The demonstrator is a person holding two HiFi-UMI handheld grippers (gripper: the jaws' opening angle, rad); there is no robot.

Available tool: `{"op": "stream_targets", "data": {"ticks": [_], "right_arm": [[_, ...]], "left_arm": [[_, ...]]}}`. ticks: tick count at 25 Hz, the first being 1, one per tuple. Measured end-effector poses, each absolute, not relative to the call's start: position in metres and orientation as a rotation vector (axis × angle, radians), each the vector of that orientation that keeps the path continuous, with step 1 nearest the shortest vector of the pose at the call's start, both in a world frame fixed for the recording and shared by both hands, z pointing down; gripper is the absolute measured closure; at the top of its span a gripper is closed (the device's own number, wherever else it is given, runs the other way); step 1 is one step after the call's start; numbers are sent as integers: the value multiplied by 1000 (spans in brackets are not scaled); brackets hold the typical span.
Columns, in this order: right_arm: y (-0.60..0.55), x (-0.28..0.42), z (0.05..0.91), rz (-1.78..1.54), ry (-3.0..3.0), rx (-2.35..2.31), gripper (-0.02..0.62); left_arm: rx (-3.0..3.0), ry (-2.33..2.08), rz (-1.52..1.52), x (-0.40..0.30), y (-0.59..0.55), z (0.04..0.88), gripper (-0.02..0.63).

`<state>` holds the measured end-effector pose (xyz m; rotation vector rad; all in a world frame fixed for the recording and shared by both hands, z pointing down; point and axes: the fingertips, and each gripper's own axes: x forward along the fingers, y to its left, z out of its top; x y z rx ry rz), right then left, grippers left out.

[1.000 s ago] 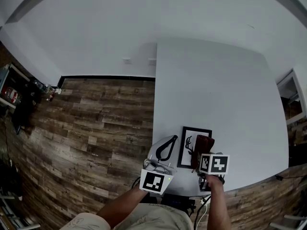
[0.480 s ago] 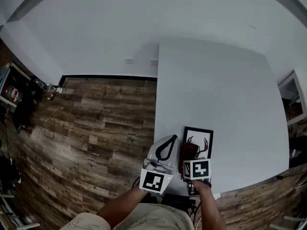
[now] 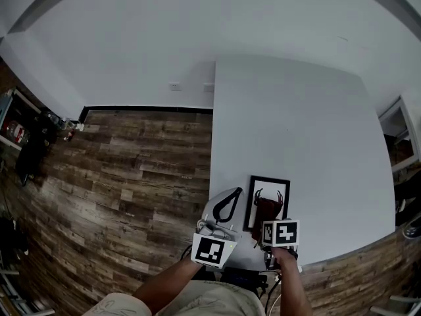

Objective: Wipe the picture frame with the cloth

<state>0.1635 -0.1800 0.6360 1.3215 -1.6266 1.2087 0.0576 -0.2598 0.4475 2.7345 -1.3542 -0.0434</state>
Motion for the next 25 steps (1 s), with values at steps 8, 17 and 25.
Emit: {"op": "stream_targets", "data": {"ticks": [8, 17, 25], "right_arm": [[-163, 217, 636, 1215, -1537, 1415, 532], [-157, 243, 634, 1216, -1497, 1462, 532], [-160, 241, 627, 1233, -1530, 1474, 532]], "left_arm": [[2739, -1324, -47, 67, -256, 450, 606], [2748, -1312, -49, 73, -255, 449, 606], [2751, -1318, -44, 73, -257, 446, 606]]}}
